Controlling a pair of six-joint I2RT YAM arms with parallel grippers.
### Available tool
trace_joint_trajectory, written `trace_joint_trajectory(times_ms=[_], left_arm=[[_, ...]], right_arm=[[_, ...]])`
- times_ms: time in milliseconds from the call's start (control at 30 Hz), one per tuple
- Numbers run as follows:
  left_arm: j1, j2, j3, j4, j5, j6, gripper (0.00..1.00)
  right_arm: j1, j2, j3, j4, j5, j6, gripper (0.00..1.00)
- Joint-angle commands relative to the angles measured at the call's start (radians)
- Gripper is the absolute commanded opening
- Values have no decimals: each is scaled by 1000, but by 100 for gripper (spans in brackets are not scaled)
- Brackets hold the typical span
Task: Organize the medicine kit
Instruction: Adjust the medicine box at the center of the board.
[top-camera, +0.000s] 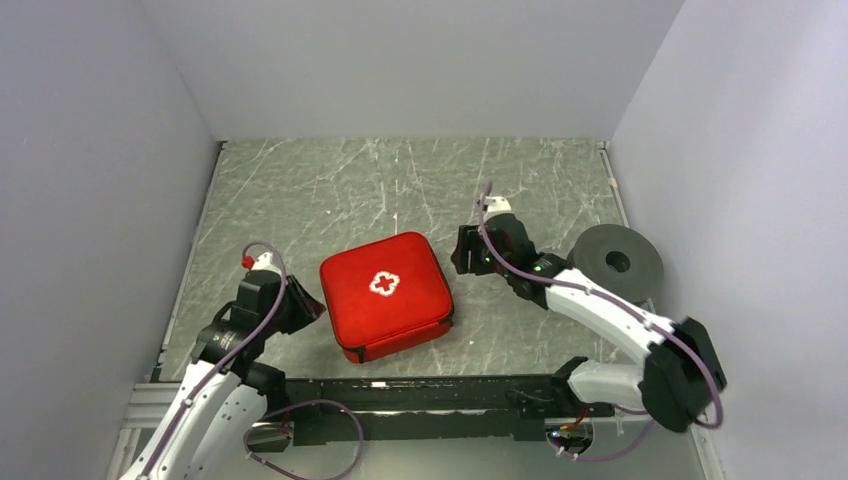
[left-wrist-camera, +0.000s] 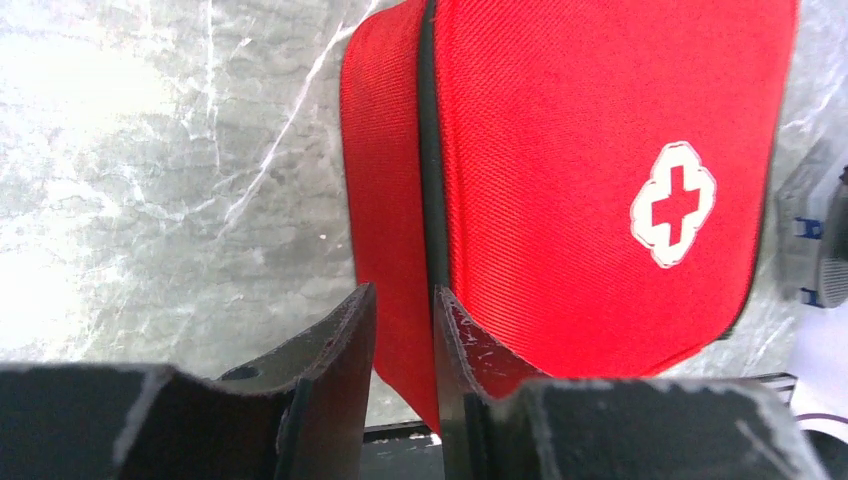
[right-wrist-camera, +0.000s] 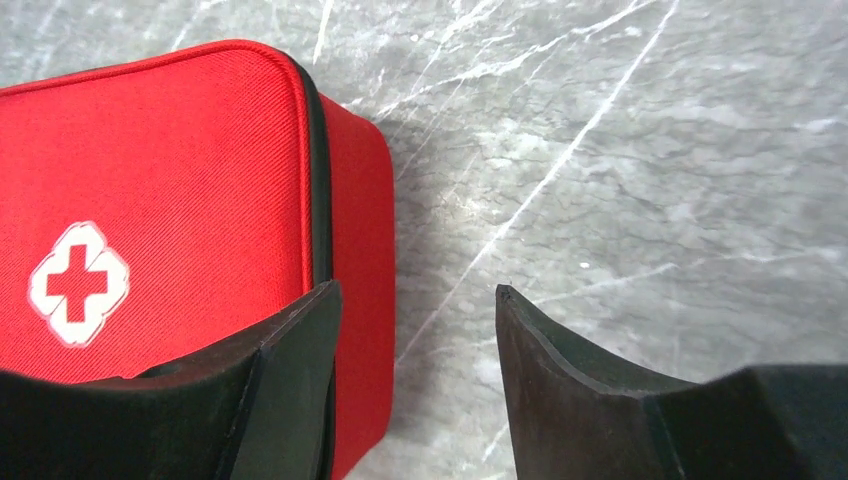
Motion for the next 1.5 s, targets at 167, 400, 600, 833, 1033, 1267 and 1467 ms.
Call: trace_joint_trajectory(times_ms=[167,400,600,833,1033,1267,1467], left_arm=[[-19,-2,131,-15,114,24,31],[-206,157,225,48,47,28,35],[-300,293,290,98,-5,30,39],[-301,392,280,164,17,42,41],[-301,392,249,178,22,43,42],[-299,386,250,169,17,50,42],[-299,382,250,167,10,54,43]], right_arm=[[77,-390,-139,-124,-5,-84,61],[344,-416,-111,-295,183,-12,63],[523,-424,-126,-337,321,128,64],[698,-219,-87,-395,552,259,65],[775,-66,-34,-480,708,404,65],[803,77,-15,-442,833,468,65],[811,178,14,-462,919,550,64]])
